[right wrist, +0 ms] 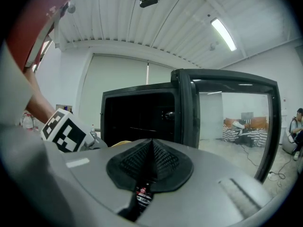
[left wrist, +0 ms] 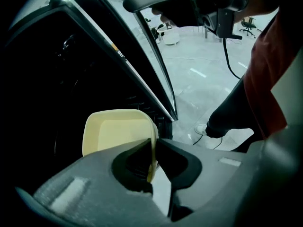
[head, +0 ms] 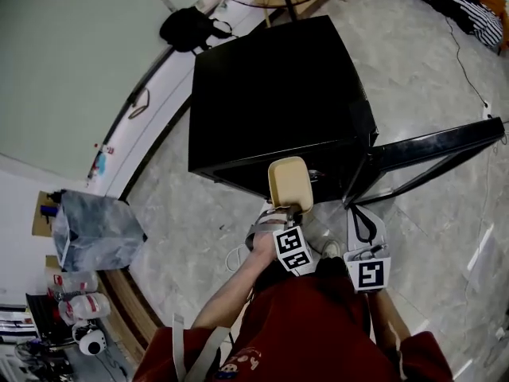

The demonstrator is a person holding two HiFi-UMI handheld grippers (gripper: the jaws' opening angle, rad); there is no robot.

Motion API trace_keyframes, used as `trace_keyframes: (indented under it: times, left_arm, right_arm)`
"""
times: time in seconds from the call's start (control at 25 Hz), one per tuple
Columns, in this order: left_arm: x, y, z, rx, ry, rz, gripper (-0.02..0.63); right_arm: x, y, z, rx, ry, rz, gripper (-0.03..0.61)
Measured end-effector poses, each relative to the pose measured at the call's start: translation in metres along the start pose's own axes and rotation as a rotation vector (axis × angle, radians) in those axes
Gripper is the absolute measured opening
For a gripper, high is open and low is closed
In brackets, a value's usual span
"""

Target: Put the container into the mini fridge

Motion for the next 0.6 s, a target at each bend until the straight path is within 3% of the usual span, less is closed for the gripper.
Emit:
trace_keyframes:
  times: [0.24,0.44,0.6]
  left_arm:
    - [-0.024,-0.004,-0.041,0.024,-0.039,-0.062,0.031]
    - [-0.042,-0.012,-0.081,0.023,-0.06,-0.088,0.031]
    - [-0.055,-0.015,-0.112,0.005,-0.07,-0.102,0.031]
  right_arm:
    - [-0.015,-0.005,-0.014,-0.039,-0.019,0.051,0.0]
    - [-0.026,-0.01,-0.022,-0.075,-0.109,-0.037,0.0]
    - [-0.032,-0.014,-0.021,-0.105,-0.146,-0.012,0.0]
Point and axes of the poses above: the fingertips, and each gripper's own axes: z backward along the fingers, x to its right, y out of its top, the point moved 8 cm from there along z, backward along the fingers, and after that the axes turned 14 degrees about z, right-handed, at the moved point
